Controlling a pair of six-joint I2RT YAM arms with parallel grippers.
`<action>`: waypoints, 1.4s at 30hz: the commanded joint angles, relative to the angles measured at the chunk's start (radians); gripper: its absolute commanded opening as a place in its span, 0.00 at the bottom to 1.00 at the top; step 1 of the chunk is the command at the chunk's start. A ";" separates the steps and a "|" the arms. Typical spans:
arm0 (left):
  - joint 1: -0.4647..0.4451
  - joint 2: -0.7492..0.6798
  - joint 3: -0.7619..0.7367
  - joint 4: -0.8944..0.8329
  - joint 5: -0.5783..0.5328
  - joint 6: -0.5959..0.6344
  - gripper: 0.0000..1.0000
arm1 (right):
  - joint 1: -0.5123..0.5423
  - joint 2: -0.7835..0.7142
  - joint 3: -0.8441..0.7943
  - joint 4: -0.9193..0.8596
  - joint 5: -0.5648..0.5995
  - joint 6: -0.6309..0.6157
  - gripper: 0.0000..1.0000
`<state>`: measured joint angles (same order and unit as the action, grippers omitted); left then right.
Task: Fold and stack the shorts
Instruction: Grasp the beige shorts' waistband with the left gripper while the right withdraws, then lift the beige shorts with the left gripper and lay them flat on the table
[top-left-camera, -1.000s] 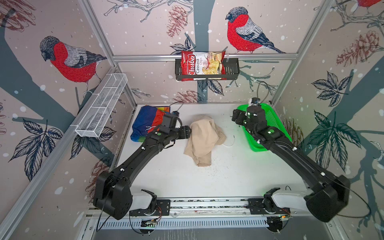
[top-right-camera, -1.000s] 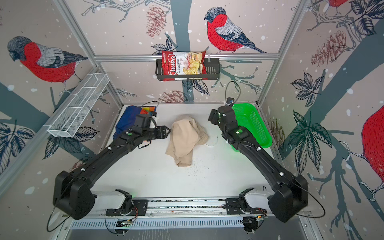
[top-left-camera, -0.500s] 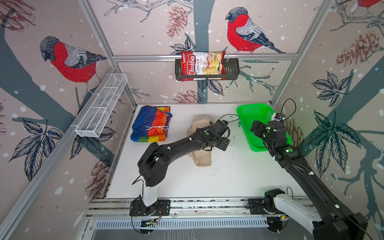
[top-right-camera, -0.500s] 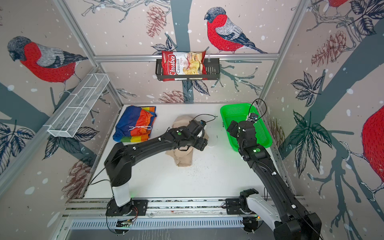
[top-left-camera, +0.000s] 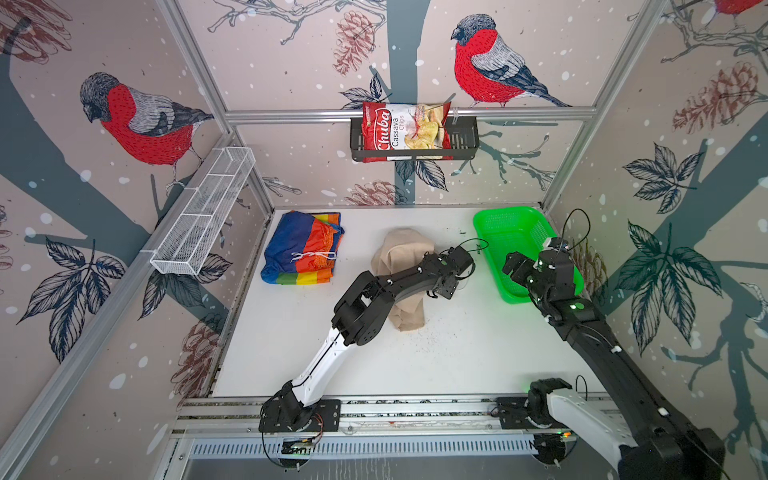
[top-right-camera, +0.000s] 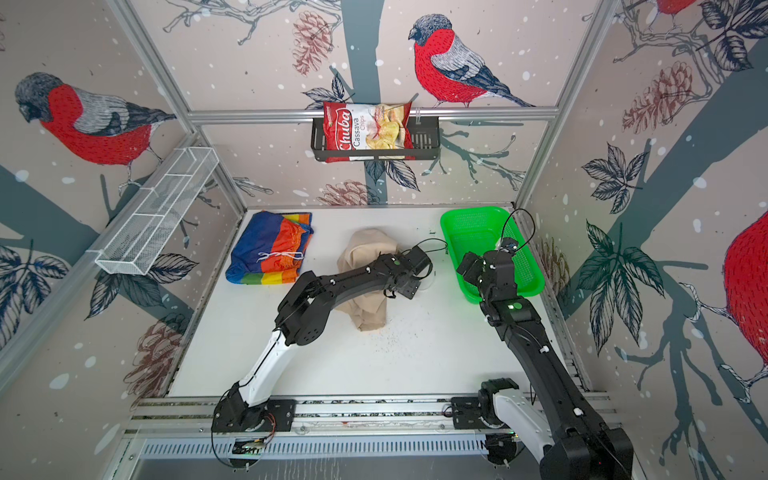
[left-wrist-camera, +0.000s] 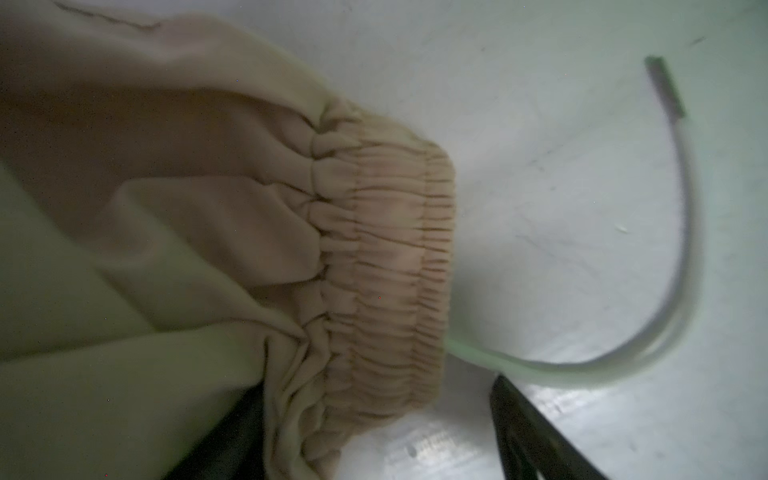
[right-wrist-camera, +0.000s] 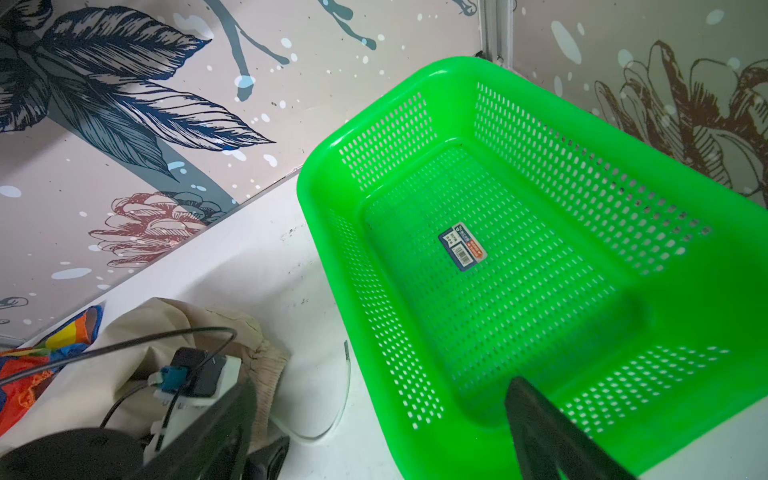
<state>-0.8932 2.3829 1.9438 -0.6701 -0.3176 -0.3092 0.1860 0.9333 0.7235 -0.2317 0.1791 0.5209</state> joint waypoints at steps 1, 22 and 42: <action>0.021 0.014 -0.006 -0.064 0.037 0.001 0.33 | -0.008 -0.013 -0.013 0.043 -0.027 -0.005 0.94; 0.234 -0.468 0.278 0.165 0.870 -0.271 0.00 | -0.013 -0.083 0.004 0.004 -0.041 0.045 0.94; 0.750 -0.974 -0.993 0.430 0.751 -0.329 0.73 | 0.042 -0.075 0.011 0.041 0.110 0.118 0.99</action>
<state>-0.1413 1.4498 0.9333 -0.2344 0.5064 -0.7097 0.2192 0.8482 0.7254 -0.2317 0.2291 0.6159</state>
